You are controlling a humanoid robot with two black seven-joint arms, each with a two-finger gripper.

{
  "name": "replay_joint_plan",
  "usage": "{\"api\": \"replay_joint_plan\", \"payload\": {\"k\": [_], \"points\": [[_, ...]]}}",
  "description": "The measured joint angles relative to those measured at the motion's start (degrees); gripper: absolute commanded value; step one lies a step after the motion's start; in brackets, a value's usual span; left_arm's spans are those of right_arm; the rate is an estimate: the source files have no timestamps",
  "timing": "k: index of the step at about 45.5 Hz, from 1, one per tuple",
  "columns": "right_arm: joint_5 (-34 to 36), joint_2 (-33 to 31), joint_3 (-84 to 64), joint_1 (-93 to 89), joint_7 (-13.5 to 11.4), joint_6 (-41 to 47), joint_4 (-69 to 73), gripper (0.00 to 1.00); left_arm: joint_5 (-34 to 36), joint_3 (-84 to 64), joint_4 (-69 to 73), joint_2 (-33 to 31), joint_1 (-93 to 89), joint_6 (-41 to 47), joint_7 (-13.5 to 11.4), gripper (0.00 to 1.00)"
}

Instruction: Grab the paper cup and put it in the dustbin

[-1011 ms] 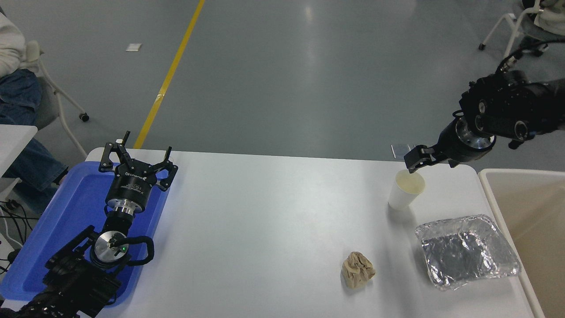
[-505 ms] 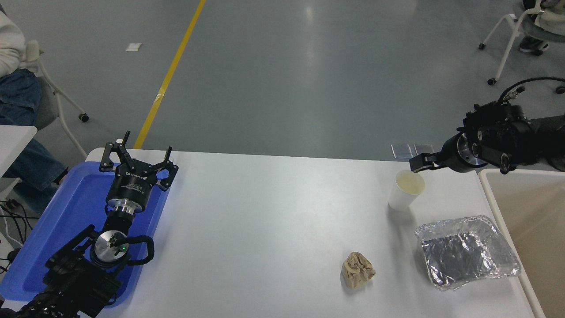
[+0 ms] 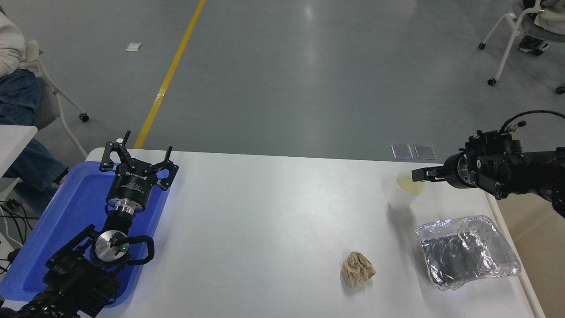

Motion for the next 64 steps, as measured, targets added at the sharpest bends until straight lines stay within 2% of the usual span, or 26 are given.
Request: {"api": "replay_joint_plan", "payload": {"k": [22, 30, 34, 37, 40, 42, 47, 50, 53, 64], "points": [[0.09, 1.20, 2.89, -2.38, -2.00, -0.74, -1.06, 0.94, 0.00, 0.00, 0.00, 0.00, -0.01, 0.00, 0.00, 1.00], [0.07, 1.66, 3.44, -2.79, -2.88, -0.78, -1.07, 0.86, 0.00, 0.01, 0.00, 0.00, -0.01, 0.00, 0.00, 1.00], [0.09, 1.83, 3.63, -2.94, -3.12, -0.84, -1.12, 0.74, 0.00, 0.01, 0.00, 0.00, -0.01, 0.00, 0.00, 1.00], [0.10, 2.04, 3.76, -3.12, -3.23, -0.85, -1.12, 0.59, 0.00, 0.01, 0.00, 0.00, -0.01, 0.00, 0.00, 1.00], [0.05, 2.21, 3.98, -3.30, -3.36, -0.92, -1.12, 0.50, 0.00, 0.00, 0.00, 0.00, -0.01, 0.00, 0.00, 1.00], [-0.15, 2.30, 4.16, -3.38, -3.43, -0.96, -1.12, 0.40, 0.00, 0.01, 0.00, 0.01, -0.01, 0.00, 0.00, 1.00], [-0.44, 2.45, 4.39, -3.63, -4.13, -1.04, -1.14, 0.28, 0.00, 0.01, 0.00, 0.01, -0.01, 0.00, 0.00, 1.00], [-0.54, 2.52, 4.49, -3.74, -4.59, -1.09, -1.15, 0.11, 0.00, 0.01, 0.00, 0.01, -0.01, 0.00, 0.00, 1.00], [-0.61, 2.65, 4.57, -3.83, -5.01, -1.14, -1.17, 0.00, 0.00, 0.01, 0.00, 0.01, -0.02, 0.00, 0.00, 1.00], [-0.65, 3.00, 4.87, -3.99, -5.79, -1.28, -1.18, 0.00, 0.00, 0.00, 0.00, 0.01, -0.03, 0.00, 0.00, 1.00]]}}
